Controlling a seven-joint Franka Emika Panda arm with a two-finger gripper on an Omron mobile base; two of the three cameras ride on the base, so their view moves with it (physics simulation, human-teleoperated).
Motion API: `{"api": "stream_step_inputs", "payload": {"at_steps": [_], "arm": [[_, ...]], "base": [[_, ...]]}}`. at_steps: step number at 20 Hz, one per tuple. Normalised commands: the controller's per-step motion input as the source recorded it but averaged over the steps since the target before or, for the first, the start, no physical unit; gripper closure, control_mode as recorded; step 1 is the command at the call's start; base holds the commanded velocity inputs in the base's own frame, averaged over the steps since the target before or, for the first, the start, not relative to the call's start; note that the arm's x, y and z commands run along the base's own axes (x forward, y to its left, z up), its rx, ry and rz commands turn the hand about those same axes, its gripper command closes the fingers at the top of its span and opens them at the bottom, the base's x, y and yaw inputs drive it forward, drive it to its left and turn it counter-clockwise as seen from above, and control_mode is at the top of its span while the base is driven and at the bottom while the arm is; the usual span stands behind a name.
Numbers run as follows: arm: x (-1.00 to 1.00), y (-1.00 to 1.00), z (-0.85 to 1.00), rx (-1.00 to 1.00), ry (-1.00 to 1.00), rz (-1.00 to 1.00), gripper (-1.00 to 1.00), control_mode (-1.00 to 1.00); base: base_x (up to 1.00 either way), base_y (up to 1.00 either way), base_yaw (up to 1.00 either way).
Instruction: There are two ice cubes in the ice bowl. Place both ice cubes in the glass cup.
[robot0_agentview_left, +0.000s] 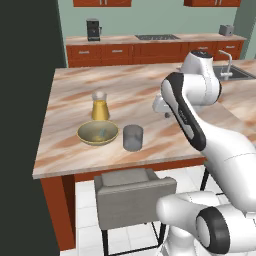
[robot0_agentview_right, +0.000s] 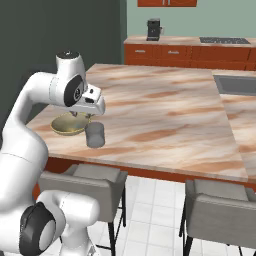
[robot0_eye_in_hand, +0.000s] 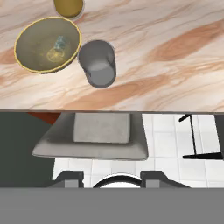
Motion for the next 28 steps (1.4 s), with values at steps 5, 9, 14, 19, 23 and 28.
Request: {"api": "stream_step_inputs", "payload": {"at_steps": [5,9,14,19,23,28], "arm": [[0.0,0.68,-0.01,0.0,0.0,-0.02,-1.0,-1.0],[0.0,1.0,-0.08,0.0,0.0,-0.01,-1.0,-1.0],[0.05,0.5,-0.21,0.05,0.0,0.0,-1.0,-1.0],[0.27,0.16,-0.38,-0.11,0.0,0.02,-1.0,-1.0],[0.54,0.39,-0.26,-0.05,0.0,0.03,-1.0,-1.0],[0.63,0.29,-0.16,0.0,0.0,0.02,-1.0,-1.0]], "base": [[0.0,0.0,0.0],[0.0,0.0,0.0],[0.0,0.0,0.0],[0.0,0.0,0.0],[0.0,0.0,0.0],[0.0,0.0,0.0]]}}
